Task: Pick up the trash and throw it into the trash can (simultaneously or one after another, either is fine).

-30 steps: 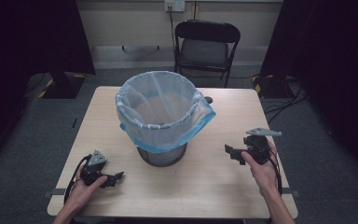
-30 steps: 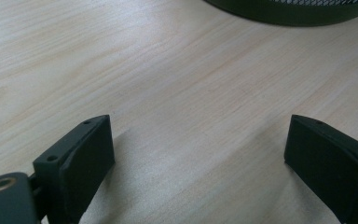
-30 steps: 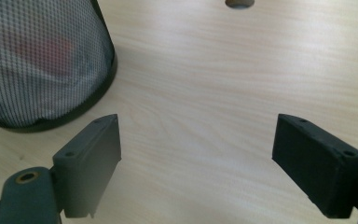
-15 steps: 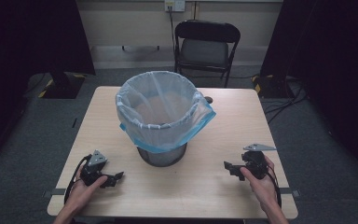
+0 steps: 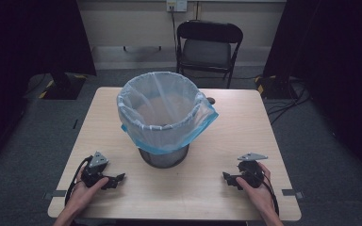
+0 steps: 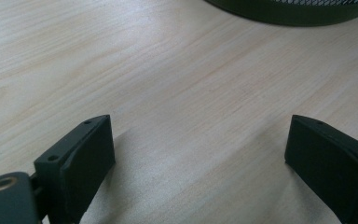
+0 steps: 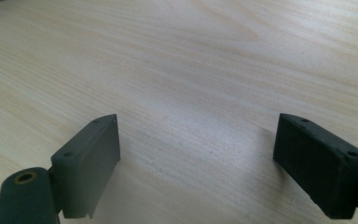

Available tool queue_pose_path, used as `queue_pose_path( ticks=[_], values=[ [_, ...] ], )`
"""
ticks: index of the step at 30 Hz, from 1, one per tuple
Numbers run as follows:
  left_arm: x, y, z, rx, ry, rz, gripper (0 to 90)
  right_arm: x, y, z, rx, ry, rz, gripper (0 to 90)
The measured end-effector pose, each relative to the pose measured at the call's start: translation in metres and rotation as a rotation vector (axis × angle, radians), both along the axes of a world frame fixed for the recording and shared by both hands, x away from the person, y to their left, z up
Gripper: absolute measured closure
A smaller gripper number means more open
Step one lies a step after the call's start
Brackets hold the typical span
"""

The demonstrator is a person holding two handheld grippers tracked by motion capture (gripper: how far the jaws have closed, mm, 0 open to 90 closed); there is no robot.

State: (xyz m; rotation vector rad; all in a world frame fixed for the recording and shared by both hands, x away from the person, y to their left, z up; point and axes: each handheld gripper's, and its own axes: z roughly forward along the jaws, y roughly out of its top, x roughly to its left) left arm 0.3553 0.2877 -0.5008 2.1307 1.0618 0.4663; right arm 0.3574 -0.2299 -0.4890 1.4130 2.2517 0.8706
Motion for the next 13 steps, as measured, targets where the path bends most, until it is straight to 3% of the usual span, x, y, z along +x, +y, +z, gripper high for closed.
queue_pose_path(
  ticks=[2, 5, 9, 13],
  values=[
    [0.000, 0.000, 0.000, -0.002, 0.001, -0.001, 7.7, -0.003, 0.004, -0.003, -0.036, -0.028, 0.009, 12.8],
    [0.000, 0.000, 0.000, 0.000, 0.000, -0.001, 7.7, -0.005, 0.002, -0.005, -0.024, -0.048, 0.013, 11.8],
    [0.000, 0.000, 0.000, -0.002, 0.002, -0.002, 7.7, -0.007, 0.000, -0.011, 0.006, -0.110, 0.022, 9.6],
    [0.000, 0.000, 0.000, -0.006, 0.001, 0.003, 7.7, -0.007, 0.000, -0.011, 0.004, -0.110, 0.023, 9.6]
  ],
)
